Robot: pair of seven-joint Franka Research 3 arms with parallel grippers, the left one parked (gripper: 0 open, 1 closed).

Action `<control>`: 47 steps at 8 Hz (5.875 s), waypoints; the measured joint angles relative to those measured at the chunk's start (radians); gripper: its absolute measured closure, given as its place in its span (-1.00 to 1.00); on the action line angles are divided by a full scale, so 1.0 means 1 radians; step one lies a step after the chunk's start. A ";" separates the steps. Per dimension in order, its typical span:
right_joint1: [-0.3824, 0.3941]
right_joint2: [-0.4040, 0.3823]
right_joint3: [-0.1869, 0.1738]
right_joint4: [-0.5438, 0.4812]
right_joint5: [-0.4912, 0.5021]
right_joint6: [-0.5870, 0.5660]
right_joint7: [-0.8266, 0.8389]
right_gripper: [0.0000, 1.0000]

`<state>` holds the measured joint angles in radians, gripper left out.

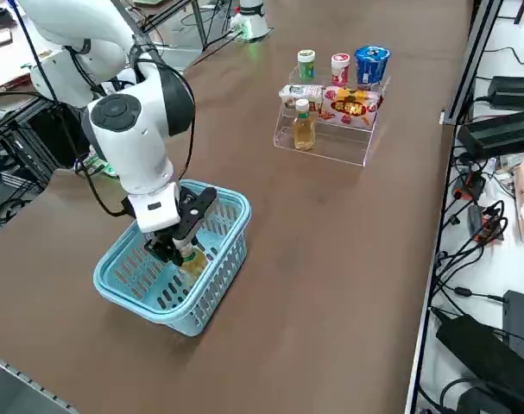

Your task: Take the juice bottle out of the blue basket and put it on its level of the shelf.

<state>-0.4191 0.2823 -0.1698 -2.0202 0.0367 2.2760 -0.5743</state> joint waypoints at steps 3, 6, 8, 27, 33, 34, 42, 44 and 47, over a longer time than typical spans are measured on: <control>0.000 -0.005 0.000 0.011 0.000 -0.018 -0.068 -0.09; -0.006 -0.045 -0.002 0.119 0.000 -0.237 -0.155 -0.09; -0.009 -0.097 0.000 0.208 0.000 -0.369 -0.183 -0.09; 0.695 0.093 0.057 0.557 -0.028 -0.406 -0.513 -0.09; 0.752 0.181 0.071 0.563 0.026 -0.366 -0.736 -0.09; 0.772 0.189 0.074 0.564 0.025 -0.358 -0.746 -0.09; 0.829 0.242 0.074 0.565 -0.038 -0.291 -0.804 -0.09; 0.829 0.260 0.074 0.565 -0.038 -0.265 -0.804 -0.09; 0.829 0.291 0.073 0.565 -0.038 -0.248 -0.804 -0.09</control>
<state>0.4100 0.5738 -0.0969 -1.4554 -0.0015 2.0281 -1.3781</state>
